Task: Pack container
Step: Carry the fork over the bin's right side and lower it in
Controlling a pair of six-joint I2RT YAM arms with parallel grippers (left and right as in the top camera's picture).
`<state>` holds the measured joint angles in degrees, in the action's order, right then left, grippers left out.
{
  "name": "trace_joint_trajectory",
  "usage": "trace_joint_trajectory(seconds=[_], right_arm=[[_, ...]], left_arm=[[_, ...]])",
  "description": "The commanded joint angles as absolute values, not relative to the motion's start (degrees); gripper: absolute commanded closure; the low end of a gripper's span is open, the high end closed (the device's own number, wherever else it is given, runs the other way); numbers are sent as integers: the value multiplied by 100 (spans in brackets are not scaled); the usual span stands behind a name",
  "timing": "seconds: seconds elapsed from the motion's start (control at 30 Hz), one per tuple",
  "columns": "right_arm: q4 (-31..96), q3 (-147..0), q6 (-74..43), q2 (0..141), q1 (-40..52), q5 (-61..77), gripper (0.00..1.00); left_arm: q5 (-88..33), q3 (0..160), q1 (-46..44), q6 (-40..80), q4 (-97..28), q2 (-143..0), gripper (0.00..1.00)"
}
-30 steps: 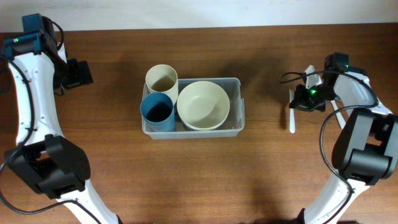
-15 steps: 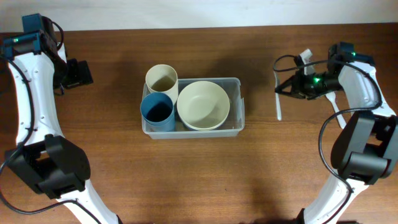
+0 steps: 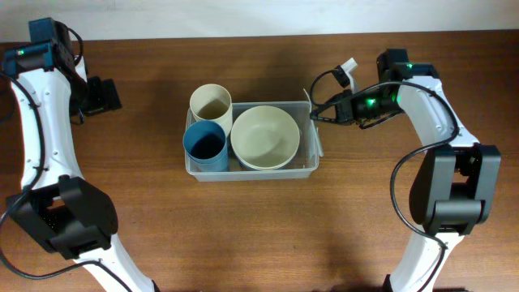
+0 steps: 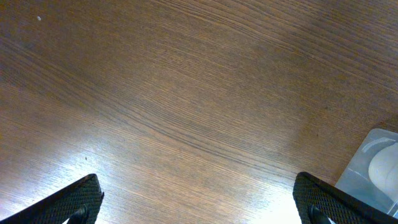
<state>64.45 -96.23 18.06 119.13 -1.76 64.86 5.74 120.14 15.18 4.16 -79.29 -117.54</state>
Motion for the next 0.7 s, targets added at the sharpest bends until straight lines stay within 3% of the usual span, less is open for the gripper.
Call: trace_joint_trajectory(seconds=[0.0,0.67], right_arm=[[6434,-9754,1774,11858,-134,6901,96],[5647,-9751,965,11861,263,5957,96]], left_arm=[[517,12105,1529,473,-7926,-11743,0],[517,12105,1529,473,-7926,-11743,0]])
